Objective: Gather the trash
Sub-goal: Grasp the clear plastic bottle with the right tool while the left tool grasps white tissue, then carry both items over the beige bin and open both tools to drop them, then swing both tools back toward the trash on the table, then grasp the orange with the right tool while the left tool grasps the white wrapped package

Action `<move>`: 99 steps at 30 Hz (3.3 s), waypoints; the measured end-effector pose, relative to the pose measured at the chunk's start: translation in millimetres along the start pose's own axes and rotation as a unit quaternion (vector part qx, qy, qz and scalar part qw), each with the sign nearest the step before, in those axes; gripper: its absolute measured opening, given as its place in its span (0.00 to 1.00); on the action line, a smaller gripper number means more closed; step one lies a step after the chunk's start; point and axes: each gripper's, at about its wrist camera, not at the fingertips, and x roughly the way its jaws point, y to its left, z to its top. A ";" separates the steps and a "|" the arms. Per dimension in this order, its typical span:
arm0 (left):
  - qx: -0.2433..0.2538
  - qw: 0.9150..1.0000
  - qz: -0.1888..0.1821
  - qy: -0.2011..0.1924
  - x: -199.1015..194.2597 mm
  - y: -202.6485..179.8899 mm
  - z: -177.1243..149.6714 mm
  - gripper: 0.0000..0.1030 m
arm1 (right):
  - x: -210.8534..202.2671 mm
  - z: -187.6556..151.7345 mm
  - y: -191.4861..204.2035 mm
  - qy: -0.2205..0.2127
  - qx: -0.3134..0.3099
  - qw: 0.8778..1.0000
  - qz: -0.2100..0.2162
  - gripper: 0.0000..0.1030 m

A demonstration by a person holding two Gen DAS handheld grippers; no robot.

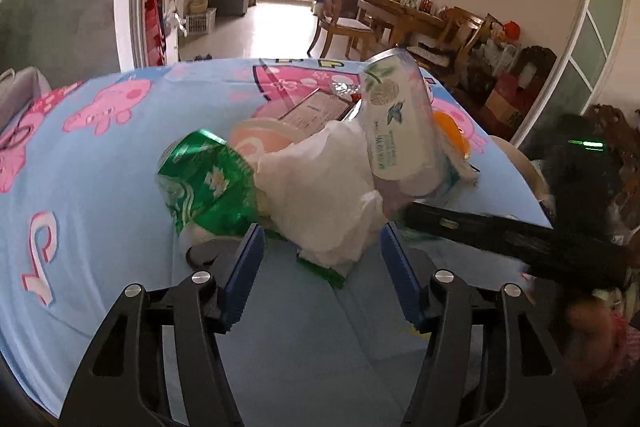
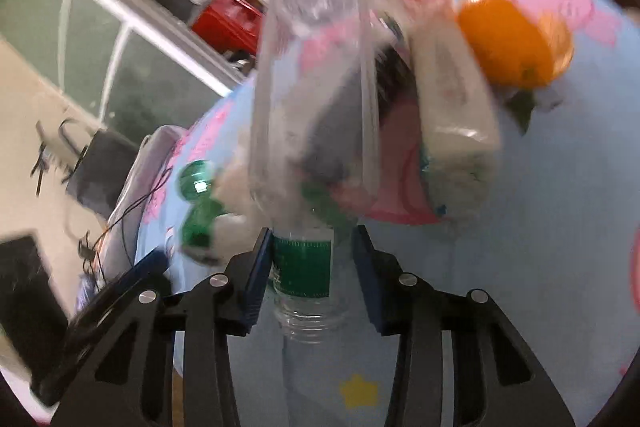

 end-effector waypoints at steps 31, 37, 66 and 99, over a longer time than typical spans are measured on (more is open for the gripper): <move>0.119 0.979 -0.162 -0.013 -5.0 -130.0 89.8 0.06 | -113.0 -38.1 -128.6 -0.092 0.077 0.980 -0.159 0.37; 0.178 0.959 -0.218 0.042 55.6 -216.6 119.5 0.06 | -172.8 -22.3 -170.8 -0.192 0.162 0.957 -0.148 0.37; 0.109 0.937 -0.301 0.143 184.7 -283.6 152.2 0.55 | -156.7 18.9 -232.7 -0.215 0.264 0.929 -0.145 0.44; 0.122 0.984 -0.062 0.114 139.6 -145.0 68.1 0.46 | -6.4 101.8 -177.8 -0.041 0.187 0.981 0.000 0.60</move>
